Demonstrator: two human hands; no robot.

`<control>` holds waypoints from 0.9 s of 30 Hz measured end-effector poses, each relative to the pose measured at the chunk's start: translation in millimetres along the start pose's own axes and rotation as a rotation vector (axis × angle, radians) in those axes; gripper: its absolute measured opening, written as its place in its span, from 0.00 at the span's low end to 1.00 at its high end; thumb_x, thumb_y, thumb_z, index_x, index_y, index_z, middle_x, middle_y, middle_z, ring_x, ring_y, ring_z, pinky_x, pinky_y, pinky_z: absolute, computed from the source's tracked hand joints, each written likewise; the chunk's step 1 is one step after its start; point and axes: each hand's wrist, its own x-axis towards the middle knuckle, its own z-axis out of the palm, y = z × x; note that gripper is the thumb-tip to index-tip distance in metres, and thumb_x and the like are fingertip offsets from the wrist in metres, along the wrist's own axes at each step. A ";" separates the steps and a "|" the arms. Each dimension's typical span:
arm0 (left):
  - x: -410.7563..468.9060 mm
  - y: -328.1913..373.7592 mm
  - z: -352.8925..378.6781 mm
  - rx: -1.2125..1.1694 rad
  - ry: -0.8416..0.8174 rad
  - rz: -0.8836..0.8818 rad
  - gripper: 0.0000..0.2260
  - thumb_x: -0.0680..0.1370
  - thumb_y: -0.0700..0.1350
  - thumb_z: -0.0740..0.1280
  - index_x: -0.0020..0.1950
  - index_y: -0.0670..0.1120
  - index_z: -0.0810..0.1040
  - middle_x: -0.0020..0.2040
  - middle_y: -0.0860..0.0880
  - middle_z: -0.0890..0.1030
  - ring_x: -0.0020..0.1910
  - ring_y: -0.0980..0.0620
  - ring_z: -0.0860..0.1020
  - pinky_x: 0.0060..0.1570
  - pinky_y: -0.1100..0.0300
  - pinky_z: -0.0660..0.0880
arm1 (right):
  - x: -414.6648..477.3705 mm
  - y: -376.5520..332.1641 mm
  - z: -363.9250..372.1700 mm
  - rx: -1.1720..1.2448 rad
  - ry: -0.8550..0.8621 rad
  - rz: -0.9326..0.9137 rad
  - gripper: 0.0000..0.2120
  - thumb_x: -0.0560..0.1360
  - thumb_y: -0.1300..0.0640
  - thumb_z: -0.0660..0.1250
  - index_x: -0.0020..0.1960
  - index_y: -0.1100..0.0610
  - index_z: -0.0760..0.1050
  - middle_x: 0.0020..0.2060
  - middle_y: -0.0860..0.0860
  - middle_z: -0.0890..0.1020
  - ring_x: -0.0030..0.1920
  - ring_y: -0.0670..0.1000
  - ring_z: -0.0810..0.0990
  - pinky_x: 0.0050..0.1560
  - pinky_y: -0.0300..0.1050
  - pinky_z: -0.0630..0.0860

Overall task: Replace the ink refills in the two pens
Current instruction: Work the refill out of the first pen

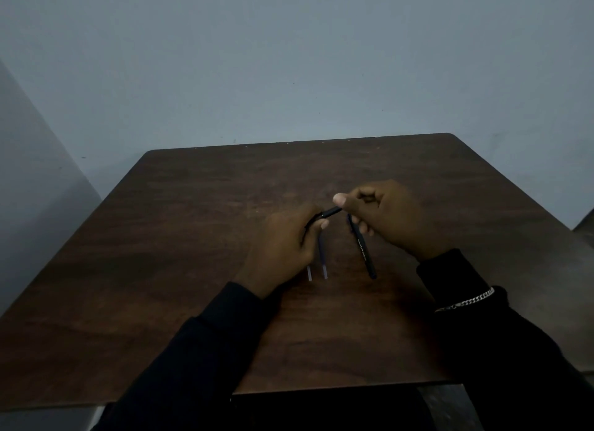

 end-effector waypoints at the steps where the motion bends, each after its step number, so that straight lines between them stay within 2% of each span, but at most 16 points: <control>1: -0.1 1.4 -0.2 0.003 0.003 0.010 0.13 0.84 0.51 0.63 0.56 0.46 0.84 0.43 0.51 0.85 0.39 0.54 0.80 0.39 0.53 0.76 | -0.6 1.2 0.7 -0.033 -0.010 -0.008 0.18 0.77 0.41 0.70 0.37 0.54 0.81 0.30 0.54 0.83 0.25 0.45 0.80 0.27 0.37 0.75; 4: -0.2 4.2 -0.2 0.006 -0.007 0.026 0.11 0.84 0.49 0.64 0.58 0.46 0.84 0.47 0.50 0.87 0.42 0.53 0.83 0.41 0.54 0.78 | -2.0 3.2 4.1 -0.086 -0.058 -0.046 0.21 0.79 0.41 0.67 0.36 0.55 0.81 0.27 0.53 0.82 0.24 0.47 0.79 0.27 0.37 0.74; 7: -0.8 6.3 -1.0 -0.008 -0.011 0.034 0.12 0.84 0.48 0.63 0.58 0.45 0.84 0.45 0.50 0.87 0.40 0.52 0.83 0.39 0.53 0.78 | -0.9 3.6 6.5 -0.094 -0.061 -0.089 0.21 0.81 0.43 0.65 0.36 0.55 0.81 0.26 0.53 0.80 0.23 0.47 0.78 0.28 0.39 0.74; 10: -2.3 9.3 -2.2 0.002 -0.006 0.045 0.15 0.84 0.50 0.61 0.56 0.44 0.84 0.43 0.50 0.85 0.38 0.52 0.82 0.37 0.57 0.75 | -2.1 0.9 5.8 -0.078 -0.043 -0.145 0.21 0.82 0.47 0.66 0.36 0.59 0.82 0.26 0.55 0.80 0.25 0.51 0.78 0.29 0.41 0.73; 12: -2.6 11.4 -2.8 0.017 -0.006 0.054 0.16 0.84 0.51 0.60 0.56 0.44 0.84 0.42 0.50 0.85 0.37 0.52 0.81 0.36 0.61 0.70 | -4.0 -0.8 5.4 -0.091 -0.031 -0.187 0.20 0.82 0.49 0.66 0.36 0.56 0.82 0.27 0.55 0.80 0.27 0.52 0.78 0.30 0.44 0.71; 15: -2.6 13.7 -3.6 0.019 0.006 0.057 0.15 0.85 0.50 0.60 0.54 0.43 0.84 0.40 0.50 0.84 0.35 0.53 0.79 0.35 0.62 0.68 | -6.3 -2.8 5.7 -0.090 -0.014 -0.229 0.17 0.83 0.51 0.66 0.35 0.48 0.81 0.27 0.44 0.80 0.28 0.44 0.77 0.30 0.35 0.68; 17: -2.8 14.4 -3.5 0.002 0.015 0.055 0.15 0.85 0.50 0.60 0.52 0.43 0.83 0.39 0.50 0.83 0.34 0.54 0.78 0.34 0.62 0.67 | -6.9 -3.7 6.1 -0.097 -0.012 -0.242 0.17 0.83 0.53 0.65 0.36 0.48 0.80 0.27 0.38 0.79 0.28 0.42 0.76 0.31 0.31 0.66; 18: -2.8 14.4 -3.1 -0.012 0.009 0.047 0.15 0.85 0.50 0.60 0.52 0.43 0.83 0.38 0.51 0.82 0.34 0.54 0.78 0.34 0.61 0.67 | -6.9 -3.7 6.5 -0.103 -0.009 -0.249 0.18 0.83 0.52 0.65 0.35 0.50 0.80 0.27 0.38 0.78 0.27 0.42 0.75 0.31 0.31 0.65; 21: -2.1 12.3 -2.2 -0.074 -0.012 0.020 0.16 0.86 0.50 0.61 0.50 0.42 0.82 0.37 0.50 0.81 0.33 0.53 0.77 0.33 0.57 0.71 | -6.5 -3.9 7.5 -0.130 0.006 -0.288 0.19 0.83 0.53 0.65 0.34 0.41 0.72 0.27 0.41 0.73 0.27 0.43 0.70 0.31 0.33 0.62; 23: -1.4 11.3 -1.7 -0.097 -0.011 0.018 0.15 0.86 0.49 0.61 0.49 0.42 0.82 0.35 0.50 0.80 0.32 0.53 0.76 0.33 0.59 0.69 | -6.0 -2.6 7.7 -0.173 0.008 -0.314 0.18 0.83 0.53 0.66 0.36 0.39 0.71 0.27 0.43 0.73 0.28 0.45 0.71 0.31 0.38 0.64; 25: -0.6 10.6 -2.1 -0.117 -0.013 0.012 0.15 0.86 0.48 0.62 0.46 0.42 0.81 0.34 0.51 0.78 0.31 0.55 0.75 0.33 0.65 0.66 | -5.9 0.1 7.4 -0.198 0.005 -0.317 0.15 0.82 0.54 0.67 0.38 0.42 0.75 0.29 0.47 0.77 0.29 0.48 0.76 0.31 0.45 0.69; 27: -0.4 9.8 -2.1 -0.121 0.002 0.009 0.13 0.86 0.45 0.65 0.45 0.41 0.80 0.33 0.51 0.77 0.31 0.54 0.74 0.33 0.67 0.64 | -5.8 2.4 6.8 -0.171 -0.014 -0.290 0.10 0.82 0.57 0.68 0.42 0.52 0.79 0.30 0.51 0.81 0.30 0.49 0.81 0.33 0.45 0.75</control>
